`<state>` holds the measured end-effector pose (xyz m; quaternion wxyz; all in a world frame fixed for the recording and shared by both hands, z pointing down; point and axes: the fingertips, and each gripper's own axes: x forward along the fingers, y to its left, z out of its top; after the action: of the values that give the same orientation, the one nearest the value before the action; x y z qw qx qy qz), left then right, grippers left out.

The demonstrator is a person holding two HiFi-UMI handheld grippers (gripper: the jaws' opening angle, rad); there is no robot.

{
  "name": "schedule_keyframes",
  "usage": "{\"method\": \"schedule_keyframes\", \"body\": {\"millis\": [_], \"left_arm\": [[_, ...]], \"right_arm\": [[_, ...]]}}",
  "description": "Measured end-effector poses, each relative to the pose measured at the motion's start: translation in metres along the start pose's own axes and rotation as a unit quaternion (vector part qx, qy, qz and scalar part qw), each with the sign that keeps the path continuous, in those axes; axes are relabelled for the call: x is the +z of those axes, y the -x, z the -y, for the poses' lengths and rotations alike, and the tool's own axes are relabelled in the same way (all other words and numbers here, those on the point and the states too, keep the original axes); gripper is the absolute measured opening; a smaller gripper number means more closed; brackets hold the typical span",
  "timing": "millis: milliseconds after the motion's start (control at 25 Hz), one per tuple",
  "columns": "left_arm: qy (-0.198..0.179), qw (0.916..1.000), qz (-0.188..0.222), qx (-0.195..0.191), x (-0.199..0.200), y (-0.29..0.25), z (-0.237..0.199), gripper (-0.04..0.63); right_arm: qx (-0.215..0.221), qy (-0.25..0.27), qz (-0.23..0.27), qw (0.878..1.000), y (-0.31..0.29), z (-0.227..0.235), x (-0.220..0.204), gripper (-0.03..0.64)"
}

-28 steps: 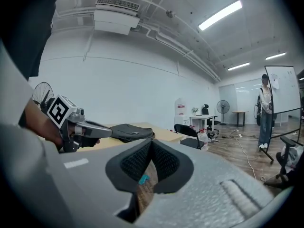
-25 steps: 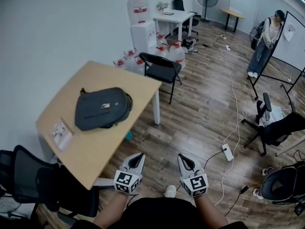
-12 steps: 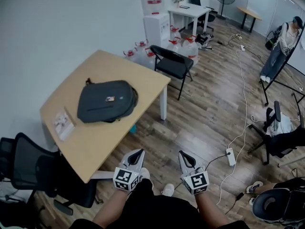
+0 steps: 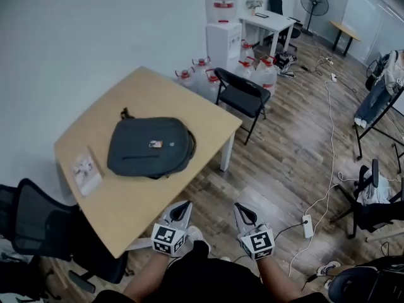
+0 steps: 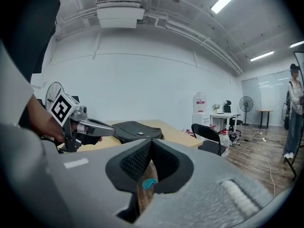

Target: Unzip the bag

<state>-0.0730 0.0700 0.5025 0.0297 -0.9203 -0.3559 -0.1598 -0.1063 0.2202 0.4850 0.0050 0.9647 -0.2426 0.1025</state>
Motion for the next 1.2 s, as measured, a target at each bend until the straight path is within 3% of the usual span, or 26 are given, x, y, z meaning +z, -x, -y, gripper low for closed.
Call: {"method": "schedule_keyframes", "body": {"millis": [320,560,880,1200], "left_arm": [[0.008,0.9998,0.005,0.02,0.02,-0.025,-0.076,0.018],[0.024,0.9988,-0.006,0.042,0.012,-0.025,-0.13,0.018],[0.037,0.9976,-0.003,0.058,0.003,-0.023,-0.173,0.018],[0.055,0.9931,0.004,0.103,-0.002,-0.017,-0.207,0.018]], "right_arm": [[0.035,0.021,-0.003,0.999,-0.098,0.002,0.029,0.003],[0.063,0.033,-0.012,0.997,-0.158,-0.016,0.037,0.003],[0.079,0.048,-0.022,0.995,-0.209,-0.032,0.041,0.003],[0.135,0.061,-0.024,0.989,-0.249,-0.042,0.045,0.003]]}}
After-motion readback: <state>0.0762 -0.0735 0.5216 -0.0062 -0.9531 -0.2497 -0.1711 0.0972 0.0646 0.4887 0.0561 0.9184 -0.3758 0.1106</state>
